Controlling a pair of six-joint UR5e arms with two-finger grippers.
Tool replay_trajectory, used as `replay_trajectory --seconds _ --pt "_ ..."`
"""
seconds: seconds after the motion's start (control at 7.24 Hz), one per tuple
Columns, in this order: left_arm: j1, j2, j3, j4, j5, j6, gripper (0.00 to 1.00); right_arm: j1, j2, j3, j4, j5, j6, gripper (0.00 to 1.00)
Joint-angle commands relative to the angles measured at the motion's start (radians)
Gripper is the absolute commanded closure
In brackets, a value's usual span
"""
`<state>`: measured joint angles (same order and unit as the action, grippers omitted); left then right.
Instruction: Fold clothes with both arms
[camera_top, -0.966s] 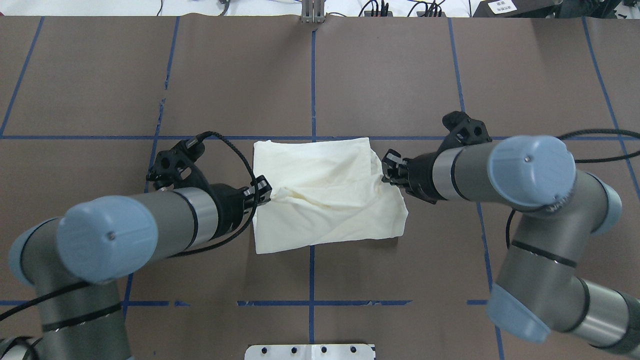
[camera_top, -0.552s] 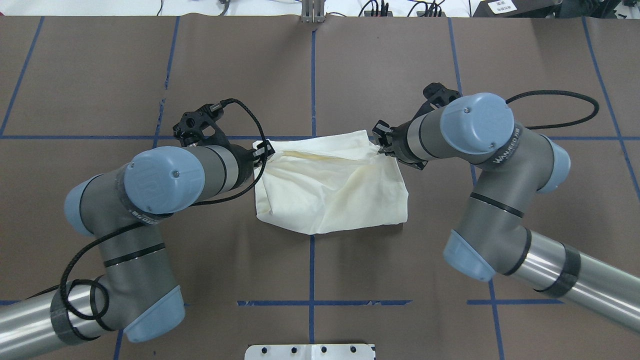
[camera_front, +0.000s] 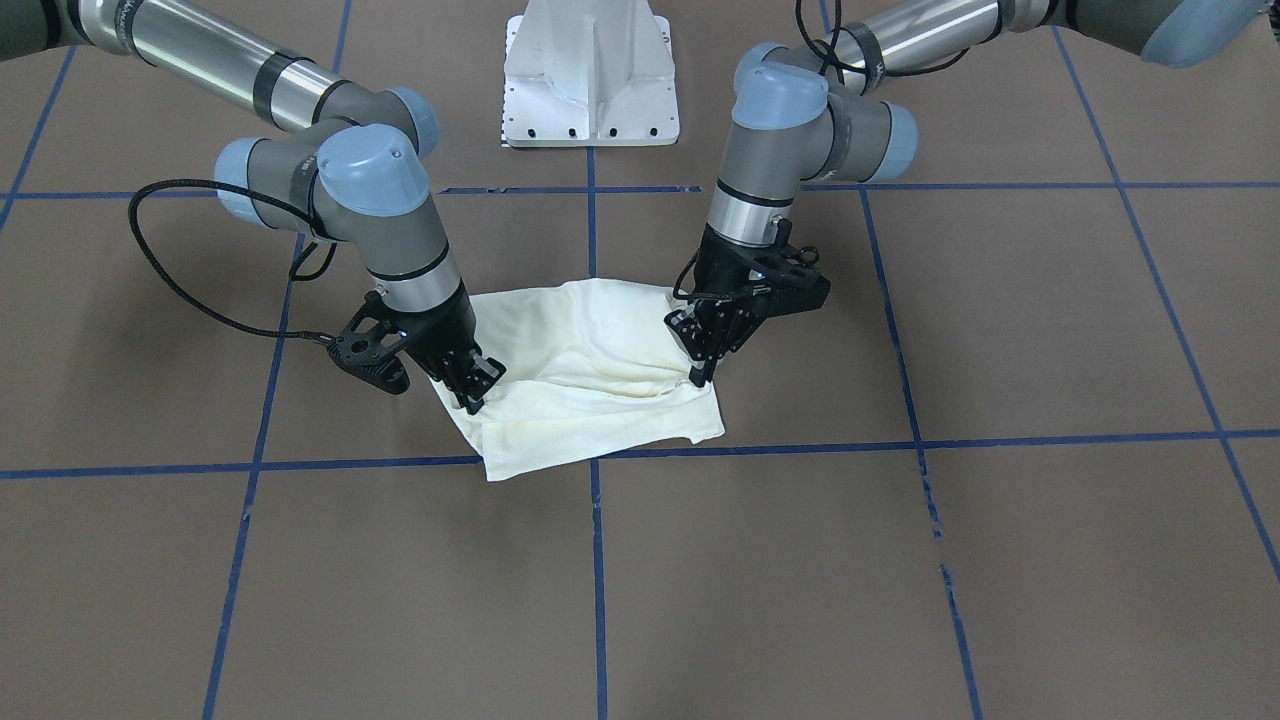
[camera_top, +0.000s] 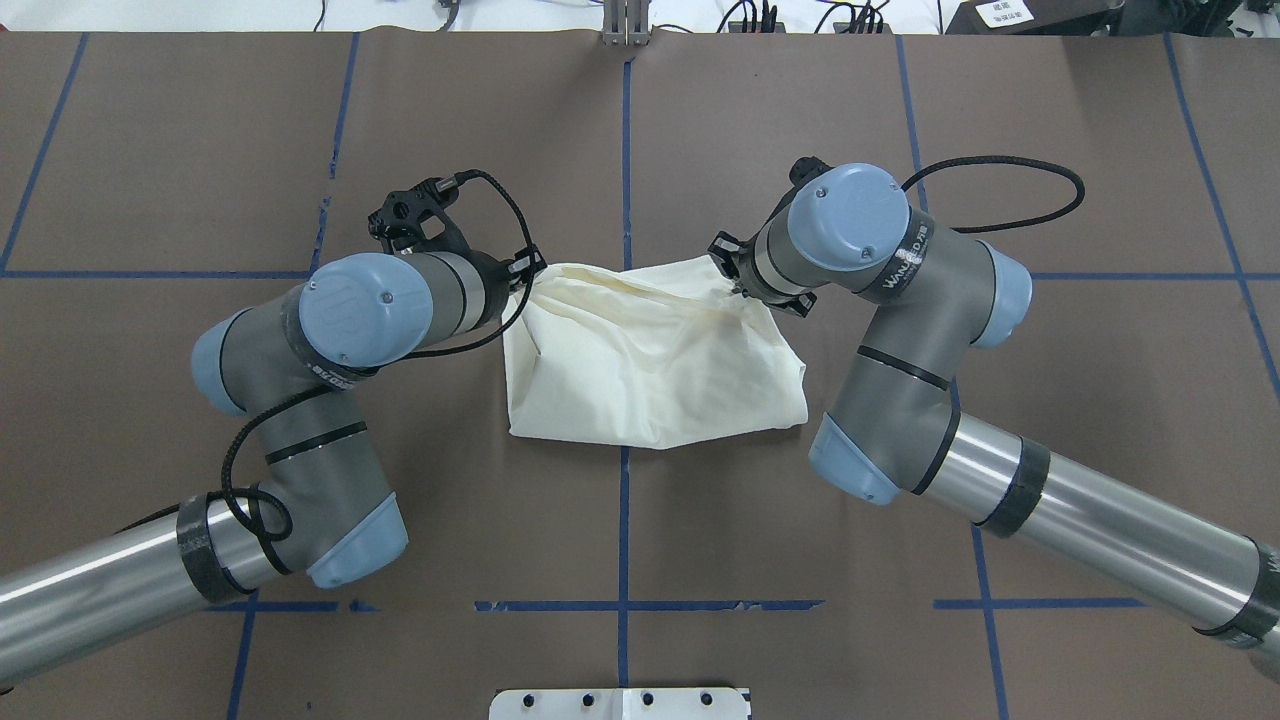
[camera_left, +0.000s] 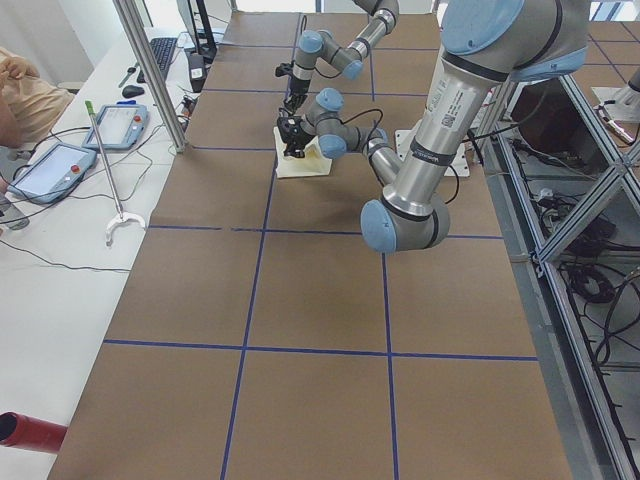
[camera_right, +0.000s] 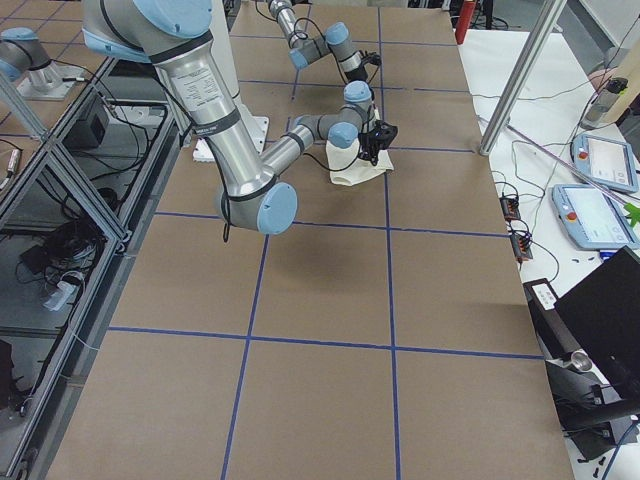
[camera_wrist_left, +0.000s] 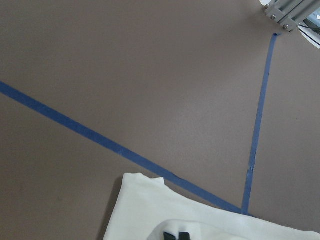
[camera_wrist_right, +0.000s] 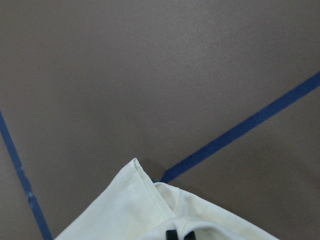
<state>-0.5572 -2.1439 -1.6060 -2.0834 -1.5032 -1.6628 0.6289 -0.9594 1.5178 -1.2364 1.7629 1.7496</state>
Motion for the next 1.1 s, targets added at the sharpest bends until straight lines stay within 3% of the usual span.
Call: replay_trajectory --seconds 0.0,0.14,0.28,0.41,0.55,0.97 --pt "-0.081 0.019 -0.006 -0.082 -0.143 0.131 0.53 0.002 0.024 -0.034 0.0 0.0 -0.007 1.0" --pt "-0.076 0.132 -0.07 -0.152 -0.152 0.136 0.54 0.003 0.025 -0.034 0.0 0.0 -0.007 1.0" --pt "-0.075 0.203 -0.087 -0.253 -0.158 0.136 0.82 0.006 0.033 -0.034 0.0 0.0 -0.019 1.0" --pt "-0.052 0.222 -0.06 -0.3 -0.152 0.13 1.0 0.011 0.045 -0.034 0.0 0.0 -0.027 1.0" --pt "-0.015 0.207 -0.017 -0.331 -0.147 0.129 1.0 0.011 0.047 -0.034 0.0 0.0 -0.027 1.0" --pt "0.003 0.205 0.13 -0.656 -0.152 0.13 1.0 0.012 0.047 -0.033 0.0 0.0 -0.028 1.0"
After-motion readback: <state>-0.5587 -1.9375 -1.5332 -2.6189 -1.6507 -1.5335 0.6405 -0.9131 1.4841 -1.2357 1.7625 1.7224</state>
